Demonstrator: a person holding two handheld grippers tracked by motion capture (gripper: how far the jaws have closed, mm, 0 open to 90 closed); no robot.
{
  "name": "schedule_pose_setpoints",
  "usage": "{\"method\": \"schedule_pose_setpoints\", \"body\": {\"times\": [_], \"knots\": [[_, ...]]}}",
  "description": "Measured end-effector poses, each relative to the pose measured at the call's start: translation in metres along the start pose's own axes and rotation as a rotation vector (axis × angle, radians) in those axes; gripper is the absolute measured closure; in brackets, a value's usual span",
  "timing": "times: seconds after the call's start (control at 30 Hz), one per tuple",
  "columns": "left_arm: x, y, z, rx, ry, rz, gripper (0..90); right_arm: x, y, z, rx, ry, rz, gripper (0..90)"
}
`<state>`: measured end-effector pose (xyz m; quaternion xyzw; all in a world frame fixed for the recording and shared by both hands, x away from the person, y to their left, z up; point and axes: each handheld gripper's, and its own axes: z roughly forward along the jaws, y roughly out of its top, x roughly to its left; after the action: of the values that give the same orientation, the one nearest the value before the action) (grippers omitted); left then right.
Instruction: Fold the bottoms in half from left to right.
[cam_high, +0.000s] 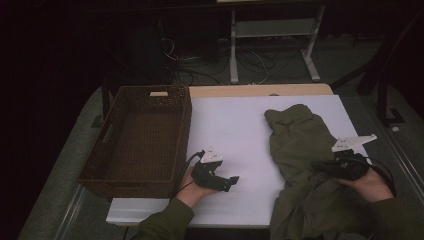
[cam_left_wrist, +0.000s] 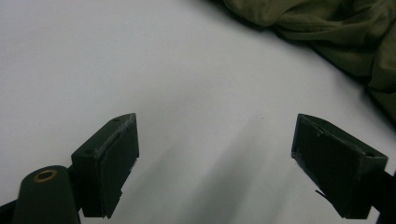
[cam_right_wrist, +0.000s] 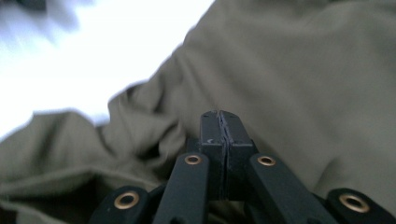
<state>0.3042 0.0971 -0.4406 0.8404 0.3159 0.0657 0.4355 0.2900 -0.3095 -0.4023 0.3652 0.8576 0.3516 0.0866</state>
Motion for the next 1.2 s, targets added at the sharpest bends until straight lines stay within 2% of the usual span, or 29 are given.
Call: {"method": "schedule_pose_setpoints", "body": {"times": [0.13, 0.47, 0.5, 0.6, 0.7, 0.83, 0.93, 1.03, 1.2], "knots": [[0.0, -0.001, -0.001, 0.002, 0.001, -0.002, 14.6, 0.004, -0.017, -0.002, 0.056, 0.001, 0.007, 88.8], [0.0, 0.001, -0.005, -0.007, 0.0, -0.004, 14.6, 0.007, -0.049, -0.011, 0.105, 0.012, 0.047, 88.9], [0.0, 0.001, -0.005, -0.008, 0.0, -0.002, 14.6, 0.007, -0.05, -0.012, 0.097, 0.013, 0.048, 88.7], [-0.001, 0.002, -0.003, -0.005, -0.008, 0.002, 14.8, 0.006, -0.045, -0.015, 0.045, -0.007, 0.058, 78.8], [-0.002, 0.003, -0.002, -0.002, -0.016, 0.008, 14.9, 0.004, -0.034, -0.02, -0.045, -0.024, 0.07, 68.3], [-0.005, 0.007, 0.0, -0.007, -0.037, 0.017, 15.0, -0.003, -0.018, -0.017, -0.099, -0.056, 0.071, 59.0], [-0.01, 0.012, 0.003, -0.008, -0.057, 0.032, 15.6, -0.01, -0.01, -0.009, -0.123, -0.062, 0.087, 53.3], [-0.015, 0.016, 0.007, -0.006, -0.075, 0.046, 17.0, -0.015, -0.003, 0.001, -0.112, -0.075, 0.078, 49.7], [-0.022, 0.025, 0.014, -0.008, -0.103, 0.055, 19.8, -0.024, 0.004, 0.013, -0.119, -0.083, 0.096, 44.6]]}}
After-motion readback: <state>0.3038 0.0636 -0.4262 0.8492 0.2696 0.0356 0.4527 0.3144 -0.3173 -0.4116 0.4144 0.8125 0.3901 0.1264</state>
